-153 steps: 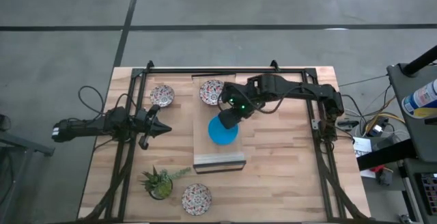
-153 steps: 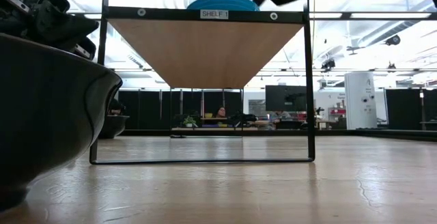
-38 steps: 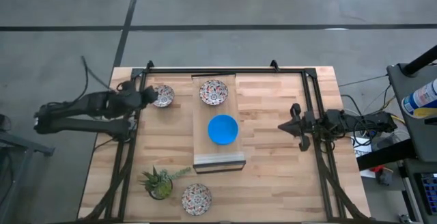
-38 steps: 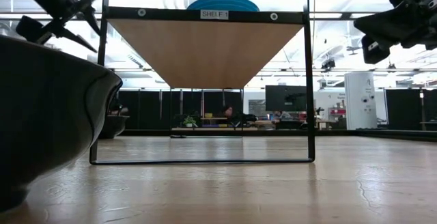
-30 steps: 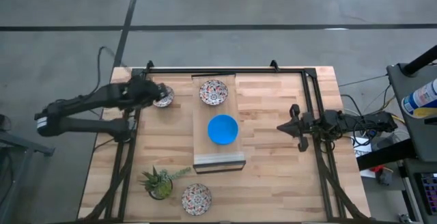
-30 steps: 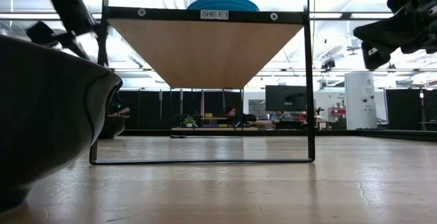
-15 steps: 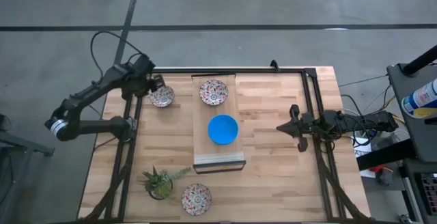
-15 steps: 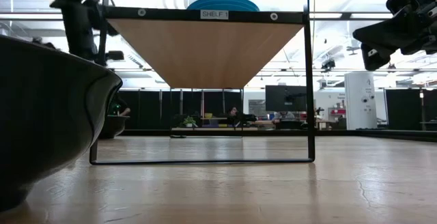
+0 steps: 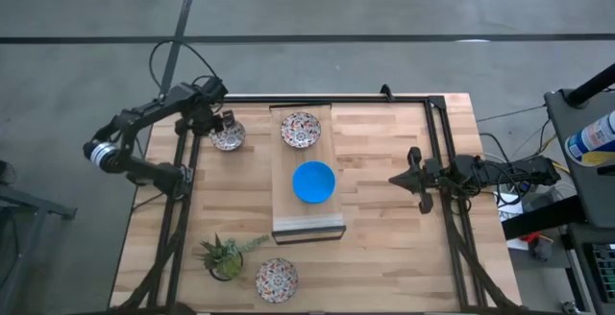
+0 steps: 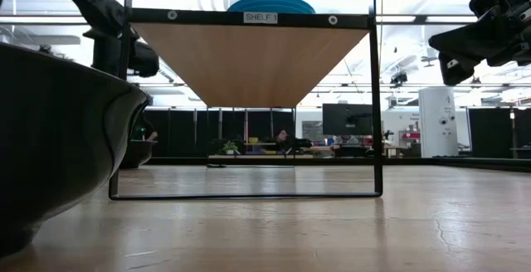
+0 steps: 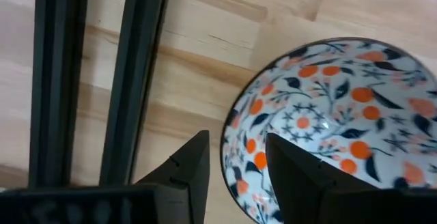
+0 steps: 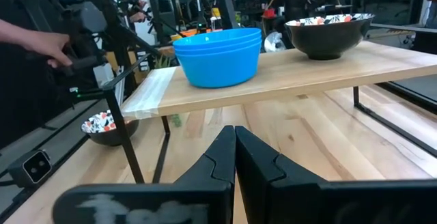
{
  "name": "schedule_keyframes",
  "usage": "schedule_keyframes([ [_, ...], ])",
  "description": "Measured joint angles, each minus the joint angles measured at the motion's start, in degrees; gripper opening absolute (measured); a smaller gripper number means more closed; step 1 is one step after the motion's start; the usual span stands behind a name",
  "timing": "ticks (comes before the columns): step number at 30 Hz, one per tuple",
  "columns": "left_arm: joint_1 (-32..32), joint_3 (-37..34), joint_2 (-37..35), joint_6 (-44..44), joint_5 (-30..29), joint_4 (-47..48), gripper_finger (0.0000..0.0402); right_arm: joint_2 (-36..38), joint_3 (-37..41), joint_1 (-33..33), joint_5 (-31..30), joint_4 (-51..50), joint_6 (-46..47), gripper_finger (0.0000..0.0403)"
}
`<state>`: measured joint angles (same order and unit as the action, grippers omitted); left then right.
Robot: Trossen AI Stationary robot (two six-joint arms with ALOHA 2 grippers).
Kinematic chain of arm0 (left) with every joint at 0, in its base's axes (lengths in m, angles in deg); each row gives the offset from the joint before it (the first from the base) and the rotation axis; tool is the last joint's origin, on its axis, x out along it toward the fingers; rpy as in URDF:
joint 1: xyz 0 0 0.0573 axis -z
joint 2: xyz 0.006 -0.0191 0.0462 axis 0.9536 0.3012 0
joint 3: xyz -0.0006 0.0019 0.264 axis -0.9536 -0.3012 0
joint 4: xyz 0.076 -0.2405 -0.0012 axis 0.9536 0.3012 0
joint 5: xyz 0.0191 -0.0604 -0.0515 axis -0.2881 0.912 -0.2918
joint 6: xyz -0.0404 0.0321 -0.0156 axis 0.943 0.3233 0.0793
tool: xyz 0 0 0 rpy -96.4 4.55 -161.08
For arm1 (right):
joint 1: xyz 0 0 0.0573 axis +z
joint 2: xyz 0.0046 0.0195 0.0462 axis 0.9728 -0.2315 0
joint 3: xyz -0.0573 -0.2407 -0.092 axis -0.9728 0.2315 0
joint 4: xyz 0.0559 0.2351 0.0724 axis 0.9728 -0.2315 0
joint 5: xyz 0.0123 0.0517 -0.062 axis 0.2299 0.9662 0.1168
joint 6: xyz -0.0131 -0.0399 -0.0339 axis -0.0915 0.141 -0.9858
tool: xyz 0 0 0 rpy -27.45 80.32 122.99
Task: Pick & Place Mini bowls
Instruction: Stack the top white bowl on top of the white bowl on the shelf
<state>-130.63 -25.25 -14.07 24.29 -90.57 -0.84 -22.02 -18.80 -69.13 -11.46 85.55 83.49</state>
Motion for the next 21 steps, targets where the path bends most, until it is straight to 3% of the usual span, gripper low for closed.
schedule_keyframes([
  [15,-0.8,0.0,7.2,-3.5,0.8,-3.5,0.013,0.0,0.0,0.0,0.0,0.0,0.0,0.0009],
  [21,-0.8,0.0,8.1,-3.3,1.5,-3.3,0.006,0.0,0.0,0.0,0.0,0.0,0.0,0.0008],
])
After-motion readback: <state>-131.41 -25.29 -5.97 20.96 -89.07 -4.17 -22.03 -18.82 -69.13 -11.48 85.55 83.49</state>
